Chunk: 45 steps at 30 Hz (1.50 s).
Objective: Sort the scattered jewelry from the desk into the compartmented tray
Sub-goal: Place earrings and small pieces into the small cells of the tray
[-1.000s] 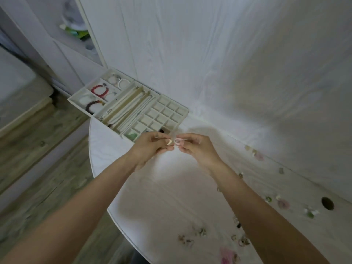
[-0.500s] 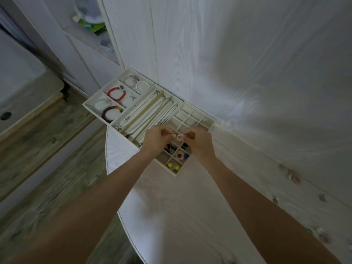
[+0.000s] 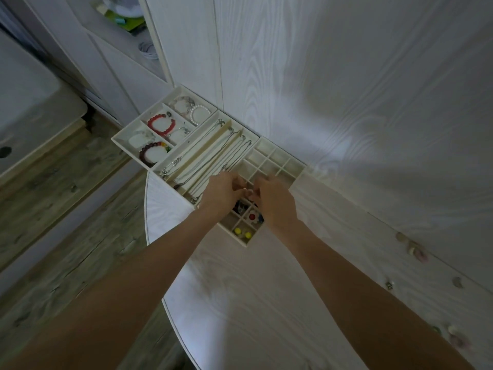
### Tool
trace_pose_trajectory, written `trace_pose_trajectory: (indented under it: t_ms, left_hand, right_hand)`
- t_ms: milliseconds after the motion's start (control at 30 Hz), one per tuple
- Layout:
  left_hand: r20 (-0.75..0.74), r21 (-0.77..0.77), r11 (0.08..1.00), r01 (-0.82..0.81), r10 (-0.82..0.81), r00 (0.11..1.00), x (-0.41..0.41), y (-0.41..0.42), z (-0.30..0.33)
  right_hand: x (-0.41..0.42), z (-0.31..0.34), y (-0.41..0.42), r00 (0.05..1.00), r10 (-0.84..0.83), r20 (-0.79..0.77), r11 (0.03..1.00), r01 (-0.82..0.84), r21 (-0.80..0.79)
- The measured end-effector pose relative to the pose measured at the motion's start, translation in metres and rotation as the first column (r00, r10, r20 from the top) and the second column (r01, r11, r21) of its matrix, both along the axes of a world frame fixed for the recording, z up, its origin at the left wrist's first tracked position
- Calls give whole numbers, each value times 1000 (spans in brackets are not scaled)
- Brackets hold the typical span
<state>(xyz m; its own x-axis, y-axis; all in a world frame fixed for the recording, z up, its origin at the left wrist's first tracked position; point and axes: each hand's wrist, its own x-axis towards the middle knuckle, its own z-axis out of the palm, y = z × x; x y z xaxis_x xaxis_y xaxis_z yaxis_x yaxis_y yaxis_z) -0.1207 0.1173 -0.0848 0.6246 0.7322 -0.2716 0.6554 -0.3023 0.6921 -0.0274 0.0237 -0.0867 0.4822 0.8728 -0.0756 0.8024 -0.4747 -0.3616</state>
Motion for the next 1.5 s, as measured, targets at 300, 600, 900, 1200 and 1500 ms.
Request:
trace_pose_trajectory:
  t_ms: [300,600,900,1200,1500]
  left_hand:
    - [-58,43,999,6,-3,998,2,-5,-1]
    - [-288,355,913,201,-98,953,3,-10,6]
    - [-407,518,745,421,-218,887,7,-5,8]
    - [-392,485,771,413,-230,891,12,0,9]
    - [-445,543,684,487,-258,858,13,-2,11]
  right_hand:
    - [-1,-1,5,992,14,121,998,-8,-55]
    - [6,7,-8,989,139,45,988,-136,-70]
    - [7,7,-11,968,206,146,965,-176,-194]
    - [8,13,-9,970,222,100,959,-199,-199]
    - [7,15,-10,973,211,89,960,-190,-205]
